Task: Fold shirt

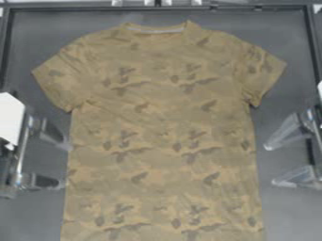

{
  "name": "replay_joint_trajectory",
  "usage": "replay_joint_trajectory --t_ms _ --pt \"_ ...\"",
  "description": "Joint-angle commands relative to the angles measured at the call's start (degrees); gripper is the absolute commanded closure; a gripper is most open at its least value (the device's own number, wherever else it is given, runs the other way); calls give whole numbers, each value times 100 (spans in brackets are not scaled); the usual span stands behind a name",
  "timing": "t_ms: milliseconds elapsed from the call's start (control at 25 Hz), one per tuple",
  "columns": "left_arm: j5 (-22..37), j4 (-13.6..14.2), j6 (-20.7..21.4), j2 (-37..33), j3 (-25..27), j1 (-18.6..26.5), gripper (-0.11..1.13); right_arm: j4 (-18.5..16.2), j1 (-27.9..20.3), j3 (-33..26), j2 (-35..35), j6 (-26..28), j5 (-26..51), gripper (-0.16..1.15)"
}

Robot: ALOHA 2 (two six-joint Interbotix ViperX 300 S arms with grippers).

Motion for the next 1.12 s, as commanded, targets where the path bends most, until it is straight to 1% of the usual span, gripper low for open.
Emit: replay_joint_trajectory --t_ms 40,80,160,240,280,320,520,640,920,1120 --pt "439 870 -967 369 -413 -598 5 -1002 650 -483 413 1090 729 1" --pt "633 1143 -1283 466 -492 -791 5 -1292 896 -589 545 1441 949 1" --pt "984 1626 -1890 668 -615 -1178 6 -1758 1397 -791 809 2101 1327 1" --pt "1266 1942 -2417 879 -712 -1529 7 -2074 1819 -932 1063 2646 1600 1" --pt "1345 2048 -2619 976 -729 -1670 7 -2171 1978 -967 1178 2865 1679 1" --pt "1389 2118 -2786 1072 -738 -1784 8 -2197 2118 -984 1310 3094 1714 1" --pt "1380 2162 -3331 1450 -747 -2127 10 -2109 2487 -993 1749 3656 1503 1" --pt "1301 2162 -3524 1679 -791 -2285 11 -2092 2672 -1011 1995 3973 1274 1" --pt "1081 2180 -3973 2320 -853 -2531 11 -2197 3173 -1011 2540 4772 958 1" --pt "1046 2180 -4236 2742 -1011 -2716 11 -2426 3384 -949 2936 5177 712 1"
